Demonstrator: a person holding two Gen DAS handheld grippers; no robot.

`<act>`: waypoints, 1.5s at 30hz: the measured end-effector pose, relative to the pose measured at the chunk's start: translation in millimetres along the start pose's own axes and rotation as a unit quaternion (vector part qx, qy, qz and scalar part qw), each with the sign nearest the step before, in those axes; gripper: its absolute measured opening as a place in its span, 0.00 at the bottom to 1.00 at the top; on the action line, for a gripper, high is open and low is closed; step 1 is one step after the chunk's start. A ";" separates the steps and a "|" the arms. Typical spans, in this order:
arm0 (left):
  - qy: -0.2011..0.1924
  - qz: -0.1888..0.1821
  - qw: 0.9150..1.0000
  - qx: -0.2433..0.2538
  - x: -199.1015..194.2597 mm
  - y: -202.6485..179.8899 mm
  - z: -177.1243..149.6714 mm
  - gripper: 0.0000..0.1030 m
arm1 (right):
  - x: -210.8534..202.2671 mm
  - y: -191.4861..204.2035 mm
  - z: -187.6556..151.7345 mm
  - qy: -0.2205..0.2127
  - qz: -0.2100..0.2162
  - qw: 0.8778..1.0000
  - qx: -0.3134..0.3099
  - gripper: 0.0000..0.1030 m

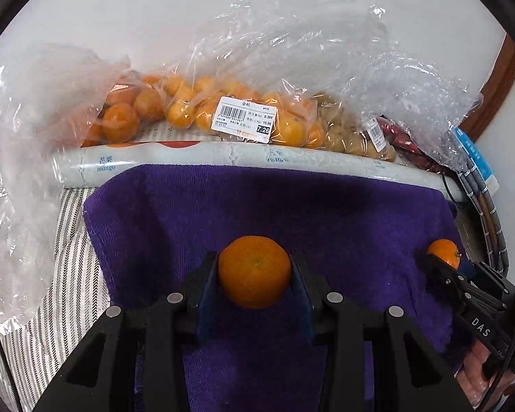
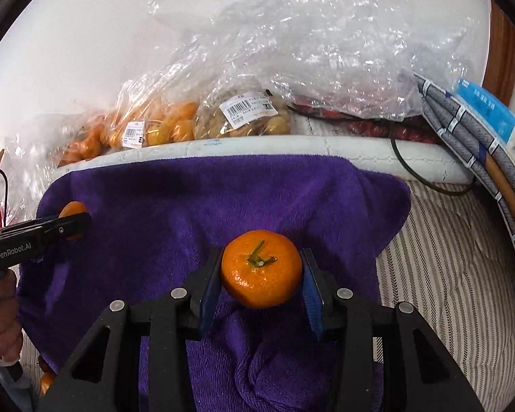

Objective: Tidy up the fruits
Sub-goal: 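Lower and open the left tool on the towel while the right tool releases the tangerine there, then withdraw both tools from the towel toward the remaining fruits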

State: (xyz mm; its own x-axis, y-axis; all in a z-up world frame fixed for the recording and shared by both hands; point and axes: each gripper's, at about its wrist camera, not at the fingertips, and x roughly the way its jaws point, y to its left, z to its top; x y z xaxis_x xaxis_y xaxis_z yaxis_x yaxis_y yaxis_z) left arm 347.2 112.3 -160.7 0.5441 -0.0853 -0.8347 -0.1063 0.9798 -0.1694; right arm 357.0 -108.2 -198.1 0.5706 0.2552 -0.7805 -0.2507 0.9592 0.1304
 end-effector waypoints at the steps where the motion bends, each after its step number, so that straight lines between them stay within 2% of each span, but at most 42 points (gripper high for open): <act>1: 0.000 0.002 1.000 0.000 1.6 -0.9 0.4 0.37 | -0.2 -0.3 0.1 0.001 0.002 1.000 0.002 0.42; 8: 0.010 0.008 1.000 -0.003 5.5 -0.3 -0.2 0.37 | -6.1 1.5 -0.2 -0.013 -0.005 1.000 0.001 0.49; 11: 0.012 0.009 1.000 -0.004 4.8 0.3 0.0 0.38 | -13.4 2.6 -2.7 -0.026 -0.018 0.999 0.000 0.58; 19: -0.010 0.006 1.000 -0.006 -17.0 0.3 4.9 0.43 | -48.7 7.1 -1.0 -0.075 -0.043 0.996 0.001 0.59; 25: -0.046 -0.009 0.999 -0.002 -47.4 -9.8 5.3 0.43 | -86.0 6.5 -14.0 -0.094 -0.018 0.995 0.034 0.59; 29: -0.079 -0.006 0.997 0.017 -73.8 -21.3 5.1 0.43 | -112.8 6.7 -27.8 -0.107 -0.073 0.991 0.024 0.59; 34: -0.112 -0.020 0.992 0.044 -116.3 -40.3 -3.0 0.42 | -152.7 -0.2 -45.9 -0.099 -0.063 0.992 0.034 0.59; 36: -0.121 -0.016 0.991 0.061 -130.7 -46.4 -13.2 0.42 | -164.6 1.1 -53.0 -0.092 -0.064 0.993 0.028 0.56; 40: -0.123 -0.025 0.989 0.075 -158.3 -49.7 -36.3 0.43 | -186.7 5.4 -69.9 -0.088 -0.063 0.994 0.028 0.52; 45: -0.122 -0.022 0.991 0.059 -186.3 -38.9 -58.9 0.43 | -212.1 11.0 -92.2 -0.091 -0.041 0.994 0.037 0.52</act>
State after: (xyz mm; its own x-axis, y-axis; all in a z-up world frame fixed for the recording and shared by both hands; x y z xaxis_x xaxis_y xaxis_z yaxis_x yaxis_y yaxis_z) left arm 201.0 79.4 -29.4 0.7320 -0.0967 -0.6744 0.0123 0.9916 -0.1288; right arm 161.1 -162.9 -87.5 0.7199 0.1877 -0.6682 -0.1436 0.9822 0.1212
